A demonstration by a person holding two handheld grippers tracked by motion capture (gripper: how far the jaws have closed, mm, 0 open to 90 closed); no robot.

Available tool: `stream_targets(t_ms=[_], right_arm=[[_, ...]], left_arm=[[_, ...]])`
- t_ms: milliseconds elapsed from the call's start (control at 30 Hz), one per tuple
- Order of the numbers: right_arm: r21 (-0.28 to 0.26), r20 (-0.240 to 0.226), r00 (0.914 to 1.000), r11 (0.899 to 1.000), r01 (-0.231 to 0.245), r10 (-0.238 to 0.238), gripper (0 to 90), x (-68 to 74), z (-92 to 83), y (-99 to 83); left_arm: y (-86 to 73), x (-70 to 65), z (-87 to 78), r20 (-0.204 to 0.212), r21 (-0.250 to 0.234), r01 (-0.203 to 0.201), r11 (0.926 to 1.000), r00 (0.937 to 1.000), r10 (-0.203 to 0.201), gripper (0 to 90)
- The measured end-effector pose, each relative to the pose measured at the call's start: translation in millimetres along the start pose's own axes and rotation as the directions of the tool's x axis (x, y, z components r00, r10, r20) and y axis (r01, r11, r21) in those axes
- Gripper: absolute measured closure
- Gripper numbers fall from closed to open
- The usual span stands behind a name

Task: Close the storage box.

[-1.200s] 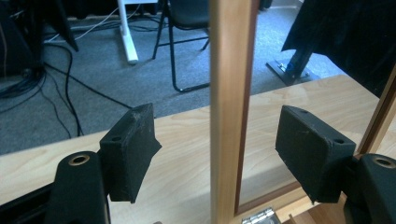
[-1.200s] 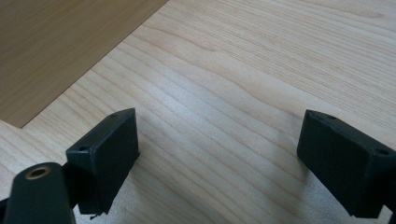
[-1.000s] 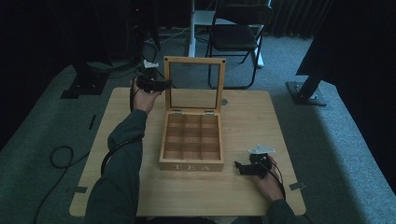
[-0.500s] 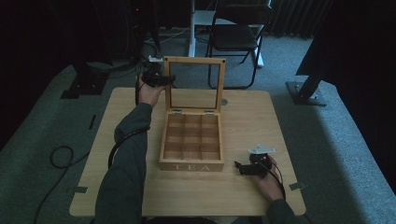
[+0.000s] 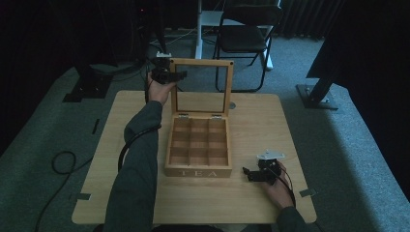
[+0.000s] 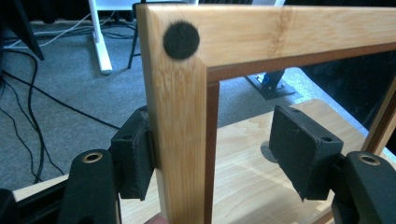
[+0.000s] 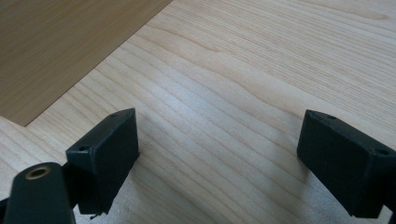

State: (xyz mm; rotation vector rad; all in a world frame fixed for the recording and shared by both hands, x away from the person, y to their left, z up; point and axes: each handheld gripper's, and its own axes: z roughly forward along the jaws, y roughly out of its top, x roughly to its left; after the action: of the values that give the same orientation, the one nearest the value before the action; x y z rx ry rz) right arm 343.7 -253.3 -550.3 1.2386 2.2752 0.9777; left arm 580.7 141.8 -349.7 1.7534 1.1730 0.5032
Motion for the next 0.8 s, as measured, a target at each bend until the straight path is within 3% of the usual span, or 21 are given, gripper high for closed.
stream_targets(t_ms=[333, 633, 800], right_arm=[[-0.001, -0.001, 1.0000, 1.000, 0.002, -0.002, 12.3, -0.1, 0.3, 0.2], [0.002, -0.006, 0.9999, 1.000, 0.010, -0.010, 12.3, 0.6, 1.4, 1.4], [0.002, -0.012, 0.9998, 1.000, 0.015, -0.015, 12.3, 1.3, 2.2, 2.3]], left_arm=[[-4.9, -6.4, -19.9, 0.038, -0.029, 0.012, 0.9995, 0.9992, -0.011, 35.5], [-13.4, -16.0, -41.9, 0.054, -0.052, -0.043, 0.9977, 0.9975, 0.046, 35.9], [-18.4, -20.3, -51.0, 0.063, -0.067, -0.050, 0.9965, 0.9965, 0.055, 35.4]])
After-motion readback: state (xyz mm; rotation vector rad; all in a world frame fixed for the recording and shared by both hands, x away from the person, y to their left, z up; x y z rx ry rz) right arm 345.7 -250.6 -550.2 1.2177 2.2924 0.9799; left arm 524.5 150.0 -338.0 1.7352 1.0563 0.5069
